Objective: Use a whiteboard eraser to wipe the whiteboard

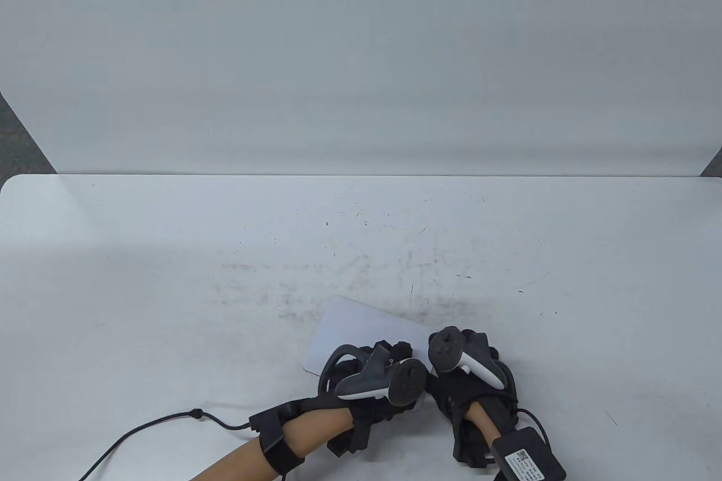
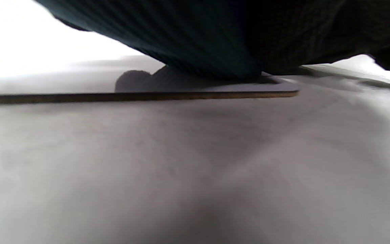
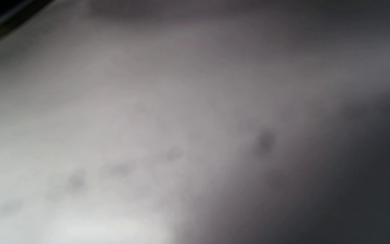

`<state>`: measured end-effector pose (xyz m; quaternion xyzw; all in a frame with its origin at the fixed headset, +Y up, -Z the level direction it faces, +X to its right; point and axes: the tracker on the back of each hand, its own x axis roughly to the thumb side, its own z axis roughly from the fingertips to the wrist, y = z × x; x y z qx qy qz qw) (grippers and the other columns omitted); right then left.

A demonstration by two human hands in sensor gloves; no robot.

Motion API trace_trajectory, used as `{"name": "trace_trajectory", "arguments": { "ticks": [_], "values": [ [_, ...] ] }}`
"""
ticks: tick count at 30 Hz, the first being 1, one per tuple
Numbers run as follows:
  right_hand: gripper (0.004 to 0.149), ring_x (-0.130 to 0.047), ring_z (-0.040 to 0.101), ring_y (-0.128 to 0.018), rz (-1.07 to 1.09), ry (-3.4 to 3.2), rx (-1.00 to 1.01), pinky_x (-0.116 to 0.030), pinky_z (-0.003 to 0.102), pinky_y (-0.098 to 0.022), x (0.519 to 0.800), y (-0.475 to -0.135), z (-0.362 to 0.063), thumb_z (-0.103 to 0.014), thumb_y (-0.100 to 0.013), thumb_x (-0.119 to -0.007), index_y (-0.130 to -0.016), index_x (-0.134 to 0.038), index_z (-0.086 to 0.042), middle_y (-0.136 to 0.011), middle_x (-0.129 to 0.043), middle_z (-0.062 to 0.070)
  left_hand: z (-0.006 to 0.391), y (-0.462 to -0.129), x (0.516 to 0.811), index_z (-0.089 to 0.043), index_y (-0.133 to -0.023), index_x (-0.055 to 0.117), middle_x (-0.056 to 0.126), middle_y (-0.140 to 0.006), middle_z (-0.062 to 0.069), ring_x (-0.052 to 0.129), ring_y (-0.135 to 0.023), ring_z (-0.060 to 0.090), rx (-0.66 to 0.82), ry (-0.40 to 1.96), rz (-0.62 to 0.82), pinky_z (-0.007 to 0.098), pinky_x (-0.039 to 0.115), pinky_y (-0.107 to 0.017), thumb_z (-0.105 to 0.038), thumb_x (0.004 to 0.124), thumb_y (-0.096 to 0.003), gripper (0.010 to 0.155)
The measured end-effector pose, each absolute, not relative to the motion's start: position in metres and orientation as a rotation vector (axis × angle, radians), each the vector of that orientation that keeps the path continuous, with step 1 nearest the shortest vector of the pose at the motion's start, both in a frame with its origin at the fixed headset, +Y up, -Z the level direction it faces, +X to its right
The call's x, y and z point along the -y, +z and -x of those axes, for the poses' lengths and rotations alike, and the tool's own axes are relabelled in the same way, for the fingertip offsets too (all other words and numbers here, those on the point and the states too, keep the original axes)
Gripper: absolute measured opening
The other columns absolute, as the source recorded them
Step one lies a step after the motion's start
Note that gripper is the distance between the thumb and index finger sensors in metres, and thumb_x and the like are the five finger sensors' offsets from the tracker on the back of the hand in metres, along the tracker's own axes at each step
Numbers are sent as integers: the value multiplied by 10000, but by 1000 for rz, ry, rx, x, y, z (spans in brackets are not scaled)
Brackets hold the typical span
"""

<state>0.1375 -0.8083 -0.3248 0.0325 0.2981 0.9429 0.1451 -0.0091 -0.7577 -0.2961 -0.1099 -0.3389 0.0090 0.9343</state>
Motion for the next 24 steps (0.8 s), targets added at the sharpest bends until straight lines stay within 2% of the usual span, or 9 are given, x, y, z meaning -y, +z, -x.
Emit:
{"name": "trace_trajectory", "arguments": {
  "ticks": [5, 11, 19, 24],
  "values": [
    [723, 159, 393, -875, -94, 2716, -859, 44, 694, -561, 808, -325, -137, -446, -380, -453, -888, 16, -237, -979, 141, 64, 6, -280, 760, -326, -989, 600, 539, -1131, 178, 647, -905, 461, 710, 35, 210, 605, 614, -564, -434, 824, -442, 601],
    [716, 158, 393, -875, -91, 2718, -859, 44, 693, -562, 808, -325, -138, -442, -382, -449, -888, 16, -239, -979, 140, 64, 2, -278, 764, -243, -983, 547, 531, -1117, 181, 645, -891, 464, 696, 94, 216, 598, 616, -547, -436, 820, -439, 639],
    [716, 142, 390, -883, -85, 2739, -856, 26, 691, -573, 808, -325, -137, -453, -379, -448, -887, 11, -244, -983, 129, 58, 1, -276, 753, -293, -979, 598, 574, -1132, 144, 697, -895, 450, 777, -45, 254, 587, 649, -559, -452, 841, -428, 622],
    [716, 135, 393, -885, -85, 2748, -864, 16, 694, -576, 807, -325, -137, -456, -380, -448, -888, 10, -243, -984, 125, 61, 18, -275, 747, -329, -973, 624, 610, -1134, 128, 746, -907, 441, 773, -113, 310, 585, 678, -561, -465, 846, -422, 610]
  ]
}}
